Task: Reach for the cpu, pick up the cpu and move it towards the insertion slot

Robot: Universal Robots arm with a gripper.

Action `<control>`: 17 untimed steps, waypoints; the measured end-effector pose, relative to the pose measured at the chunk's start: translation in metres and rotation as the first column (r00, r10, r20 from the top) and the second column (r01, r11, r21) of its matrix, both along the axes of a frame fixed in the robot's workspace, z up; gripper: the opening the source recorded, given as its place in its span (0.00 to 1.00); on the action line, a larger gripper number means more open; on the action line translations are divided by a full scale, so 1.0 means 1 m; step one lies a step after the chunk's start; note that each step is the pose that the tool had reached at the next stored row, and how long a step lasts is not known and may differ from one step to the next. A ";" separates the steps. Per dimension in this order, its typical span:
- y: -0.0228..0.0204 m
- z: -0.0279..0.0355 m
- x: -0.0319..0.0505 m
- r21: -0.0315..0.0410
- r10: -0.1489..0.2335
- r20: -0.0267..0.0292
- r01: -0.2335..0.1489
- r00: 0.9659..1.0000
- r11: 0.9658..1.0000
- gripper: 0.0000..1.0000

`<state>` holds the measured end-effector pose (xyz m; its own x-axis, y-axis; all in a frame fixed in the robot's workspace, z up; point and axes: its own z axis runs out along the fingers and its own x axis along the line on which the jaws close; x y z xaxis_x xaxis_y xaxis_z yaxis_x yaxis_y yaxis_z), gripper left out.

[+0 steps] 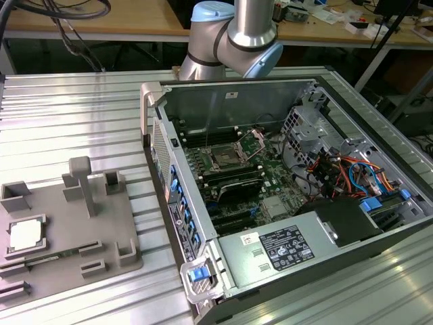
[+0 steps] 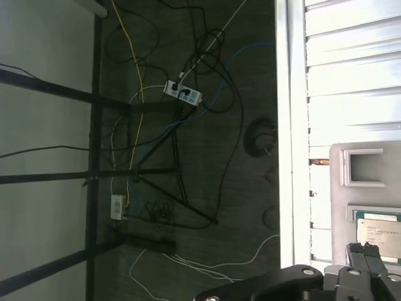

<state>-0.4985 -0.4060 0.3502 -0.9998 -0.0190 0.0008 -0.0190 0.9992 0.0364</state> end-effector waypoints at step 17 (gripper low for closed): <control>-0.0002 -0.0251 0.0052 -0.002 0.016 0.000 -0.016 1.000 1.000 0.66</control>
<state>-0.4933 -0.4062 0.3250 -0.9994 -0.0353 0.0006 -0.0352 0.9988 0.0347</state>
